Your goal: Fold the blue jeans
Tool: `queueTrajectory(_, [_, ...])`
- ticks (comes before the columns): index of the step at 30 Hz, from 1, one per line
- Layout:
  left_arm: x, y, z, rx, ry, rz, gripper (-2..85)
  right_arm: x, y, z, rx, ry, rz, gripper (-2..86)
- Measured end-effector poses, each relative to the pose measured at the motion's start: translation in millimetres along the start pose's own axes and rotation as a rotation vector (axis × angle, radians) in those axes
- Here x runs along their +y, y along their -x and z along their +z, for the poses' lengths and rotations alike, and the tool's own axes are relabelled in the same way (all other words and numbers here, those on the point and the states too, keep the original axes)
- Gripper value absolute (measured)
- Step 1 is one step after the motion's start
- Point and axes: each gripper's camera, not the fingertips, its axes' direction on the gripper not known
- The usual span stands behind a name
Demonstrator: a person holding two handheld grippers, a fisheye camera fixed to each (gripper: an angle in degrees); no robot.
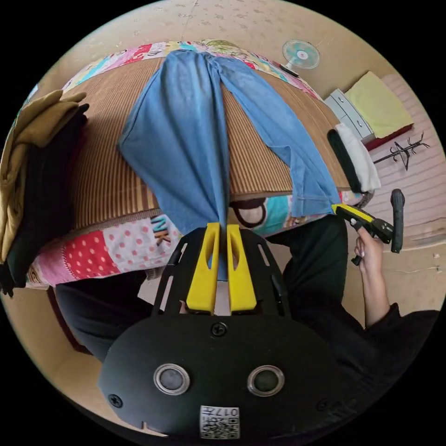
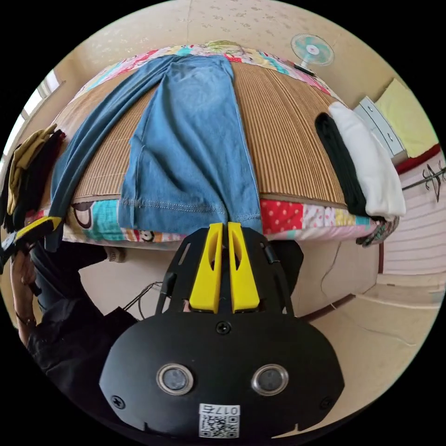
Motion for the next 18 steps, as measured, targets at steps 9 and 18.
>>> queueTrajectory(9, [-12,104,-68,-0.057,-0.190,-0.205,9.4,-26,46,-26,-0.626,-0.167,-0.184,9.3])
queueTrajectory(18, [-13,143,-76,0.044,-0.205,-0.285,9.9,-41,125,66,-1.092,0.254,-0.224,3.6])
